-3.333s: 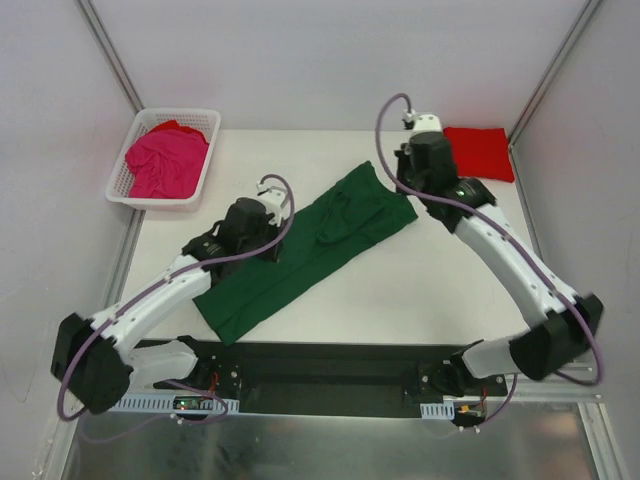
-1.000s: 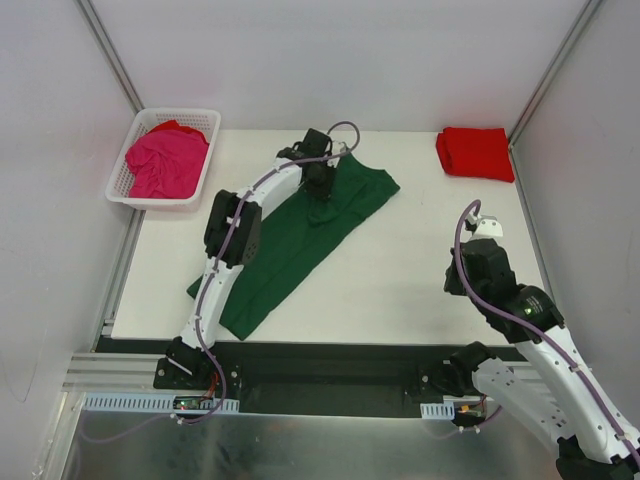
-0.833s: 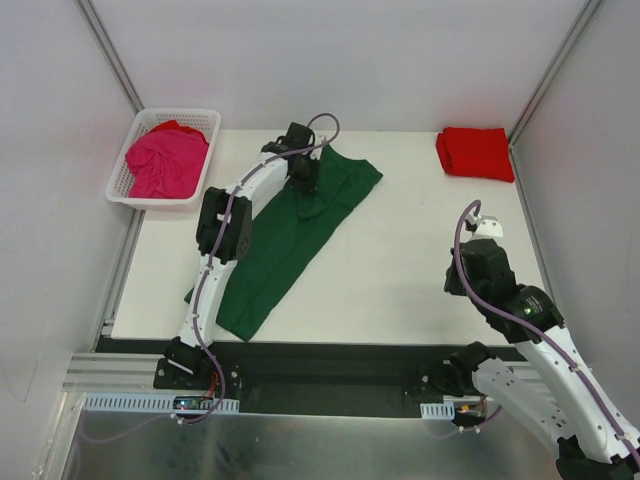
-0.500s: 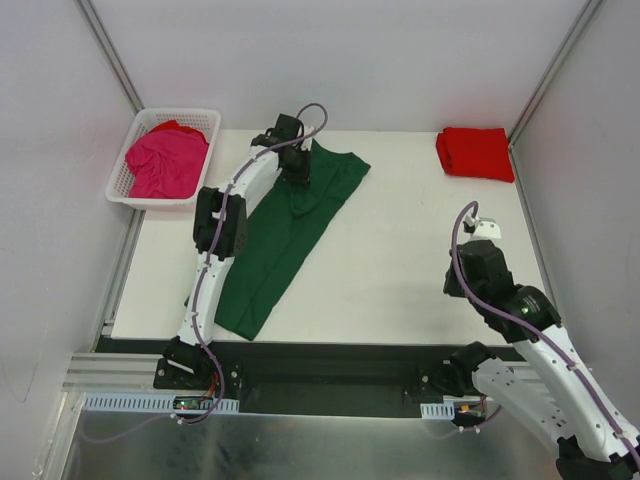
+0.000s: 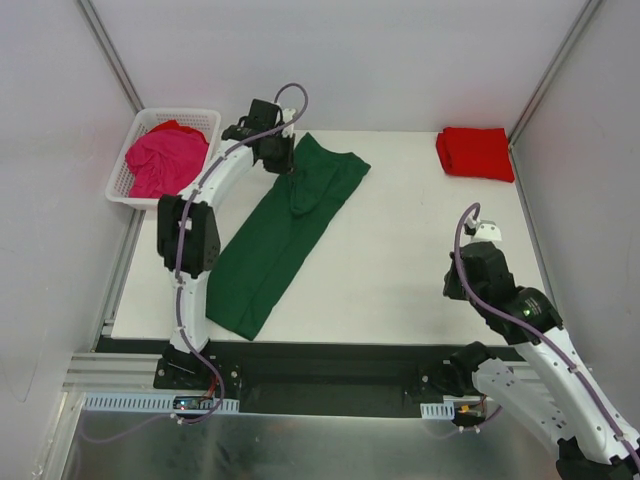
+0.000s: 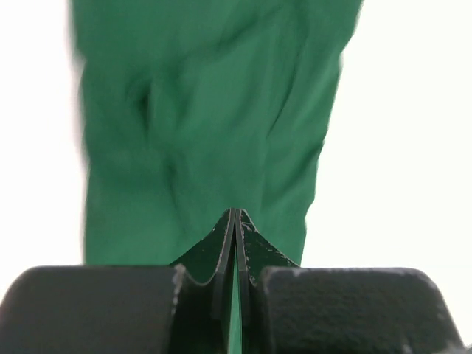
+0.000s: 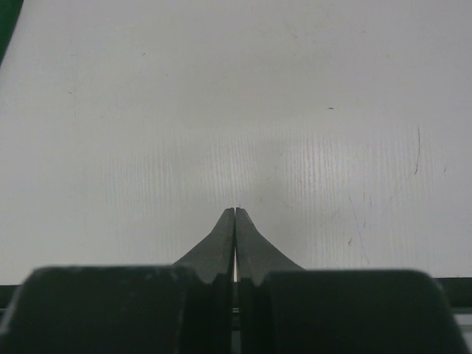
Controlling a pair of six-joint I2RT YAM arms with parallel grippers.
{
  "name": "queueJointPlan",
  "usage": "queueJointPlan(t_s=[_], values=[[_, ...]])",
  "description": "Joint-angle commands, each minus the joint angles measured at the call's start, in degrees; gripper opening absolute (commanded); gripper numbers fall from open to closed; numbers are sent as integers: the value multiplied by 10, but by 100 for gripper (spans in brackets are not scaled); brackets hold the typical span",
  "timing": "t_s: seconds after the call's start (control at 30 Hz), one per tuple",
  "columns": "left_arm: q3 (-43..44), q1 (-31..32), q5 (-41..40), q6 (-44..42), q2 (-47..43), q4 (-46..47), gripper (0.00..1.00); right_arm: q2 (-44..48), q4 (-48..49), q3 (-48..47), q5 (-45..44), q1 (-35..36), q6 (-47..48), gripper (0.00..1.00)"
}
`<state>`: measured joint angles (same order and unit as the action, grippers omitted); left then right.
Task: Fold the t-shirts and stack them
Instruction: Rotate the tshirt 90 degrees
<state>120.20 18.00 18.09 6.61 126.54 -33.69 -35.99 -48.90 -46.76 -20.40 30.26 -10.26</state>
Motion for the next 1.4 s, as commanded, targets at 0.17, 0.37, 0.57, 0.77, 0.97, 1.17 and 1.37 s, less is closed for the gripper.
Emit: queueJointPlan(t_s=[0.17,0.37,0.57,0.77,0.97,1.17,1.37], values=[[-346,-7,-146,-8,-295,-51,0,14,8,-5,34,3,-24,1],[-507,-6,-149,56,-433,-72,0,25,15,-3,55,2,-36,1],[-706,7,-215,165,-595,26,0,30,21,2,78,3,-45,1],[-793,10,-279,203,-635,68,0,37,12,-7,85,5,-46,1],[-822,14,-324,228,-603,118,0,43,0,-18,84,7,-45,1],[-800,14,-339,220,-527,165,0,44,-10,-23,83,7,-40,1],[-750,15,-328,206,-444,190,0,47,-15,-23,79,7,-43,1]])
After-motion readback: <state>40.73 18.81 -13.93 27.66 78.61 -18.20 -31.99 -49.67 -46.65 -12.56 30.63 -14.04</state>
